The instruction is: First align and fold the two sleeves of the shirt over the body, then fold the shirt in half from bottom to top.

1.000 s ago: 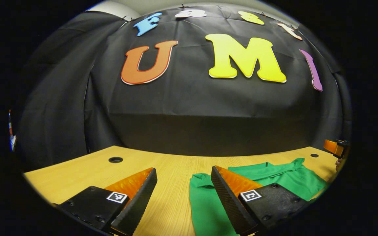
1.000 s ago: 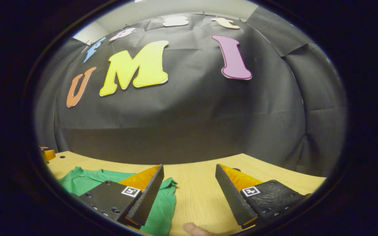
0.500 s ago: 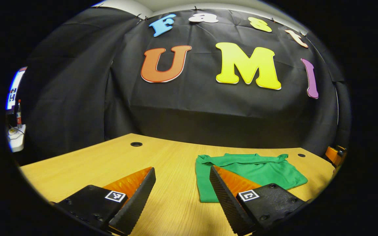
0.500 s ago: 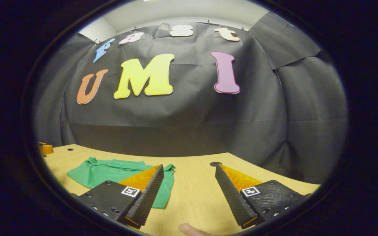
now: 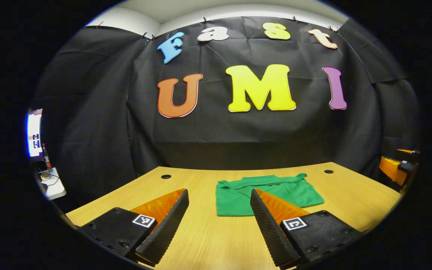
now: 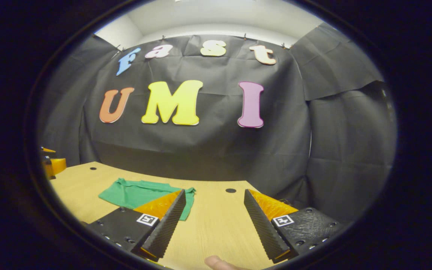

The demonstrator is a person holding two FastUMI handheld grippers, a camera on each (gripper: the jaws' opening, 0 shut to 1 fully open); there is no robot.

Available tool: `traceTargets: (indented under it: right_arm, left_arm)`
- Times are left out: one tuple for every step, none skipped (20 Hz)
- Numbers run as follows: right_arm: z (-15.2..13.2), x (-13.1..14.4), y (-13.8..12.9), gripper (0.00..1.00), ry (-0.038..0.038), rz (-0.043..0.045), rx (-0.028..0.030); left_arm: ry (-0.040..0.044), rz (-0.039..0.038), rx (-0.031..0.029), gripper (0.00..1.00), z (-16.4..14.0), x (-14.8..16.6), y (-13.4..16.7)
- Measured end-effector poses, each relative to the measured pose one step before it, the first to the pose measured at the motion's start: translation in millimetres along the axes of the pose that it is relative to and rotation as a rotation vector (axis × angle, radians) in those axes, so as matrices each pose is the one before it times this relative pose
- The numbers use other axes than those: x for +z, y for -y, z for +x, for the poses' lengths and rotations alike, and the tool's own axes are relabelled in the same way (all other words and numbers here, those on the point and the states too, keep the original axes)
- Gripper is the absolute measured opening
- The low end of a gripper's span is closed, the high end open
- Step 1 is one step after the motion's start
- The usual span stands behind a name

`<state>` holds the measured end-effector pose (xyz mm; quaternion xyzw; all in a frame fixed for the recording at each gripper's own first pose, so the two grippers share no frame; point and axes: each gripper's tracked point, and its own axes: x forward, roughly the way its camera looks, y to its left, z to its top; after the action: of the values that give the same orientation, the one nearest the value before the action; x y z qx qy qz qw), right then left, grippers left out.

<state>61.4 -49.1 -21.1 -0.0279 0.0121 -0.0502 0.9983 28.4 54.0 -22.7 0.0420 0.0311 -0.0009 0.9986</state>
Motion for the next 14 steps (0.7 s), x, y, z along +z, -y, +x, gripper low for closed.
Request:
traceTargets:
  right_arm:
    - [-10.41, 2.44, -1.03, 0.95, -0.00121, -0.01275, 0.00631]
    - [-10.89, 4.91, -2.55, 0.96, 0.01291, -0.00561, 0.00427]
    - [-8.77, 5.93, -6.04, 0.95, 0.02204, -0.00356, 0.01788]
    - [-7.84, 5.83, -6.02, 0.95, 0.02109, -0.00527, 0.01709]
    - [-3.65, -0.48, -1.12, 0.95, 0.01517, -0.00708, 0.01145]
    - [-4.46, 1.12, 0.95, 0.95, 0.01177, -0.00608, 0.00322]
    - [-3.68, 2.59, 0.99, 0.95, 0.00657, -0.00064, -0.00246]
    - [-1.71, 1.04, -1.75, 0.96, -0.00053, -0.00360, 0.00419]
    - [-1.93, 1.73, -2.99, 0.96, 0.01029, -0.00051, 0.00692]
    - [-1.64, 3.80, -2.61, 0.95, 0.01077, -0.00368, 0.00543]
    - [-1.22, -1.44, -4.14, 0.96, 0.00192, -0.00680, 0.01128]
    - [-0.32, -0.97, -6.05, 0.95, -0.00187, -0.00617, 0.01630]
    - [0.22, -3.01, -2.43, 0.95, -0.00729, 0.00043, 0.00851]
    - [0.18, -1.72, -1.72, 0.95, -0.00578, 0.00147, 0.00651]
  left_arm:
    - [-0.00600, -0.01535, -0.01870, 1.00, -8.80, 1.87, 7.91]
    - [0.00771, -0.01393, 0.00003, 1.00, -7.63, 3.29, 2.55]
    - [0.01344, -0.00784, -0.00135, 1.00, -5.39, 3.15, 2.25]
    - [0.01372, 0.00127, -0.00835, 1.00, -3.78, 5.55, 4.19]
    - [-0.00220, 0.01276, -0.00858, 1.00, -4.08, 1.29, 4.49]
    - [0.02362, 0.00895, 0.00326, 1.00, -4.80, 5.38, 0.34]
    - [0.01536, 0.00484, -0.00967, 1.00, -0.93, 3.74, 3.00]
    - [0.00032, -0.00332, -0.01560, 1.00, -1.13, 0.12, 6.29]
    - [0.00738, -0.00671, -0.00276, 1.00, -1.22, -0.25, 4.46]
    - [0.01155, -0.00216, -0.00993, 1.00, -0.67, 3.50, 5.56]
    - [0.01184, 0.00422, -0.01085, 1.00, -1.24, 3.35, 4.92]
    - [0.00946, 0.00532, 0.00128, 1.00, 0.06, 2.16, 1.03]
    - [0.00479, 0.00330, 0.00995, 1.00, 0.20, 0.13, -2.06]
    - [0.00593, 0.00058, 0.00628, 1.00, 0.15, -0.54, -1.55]
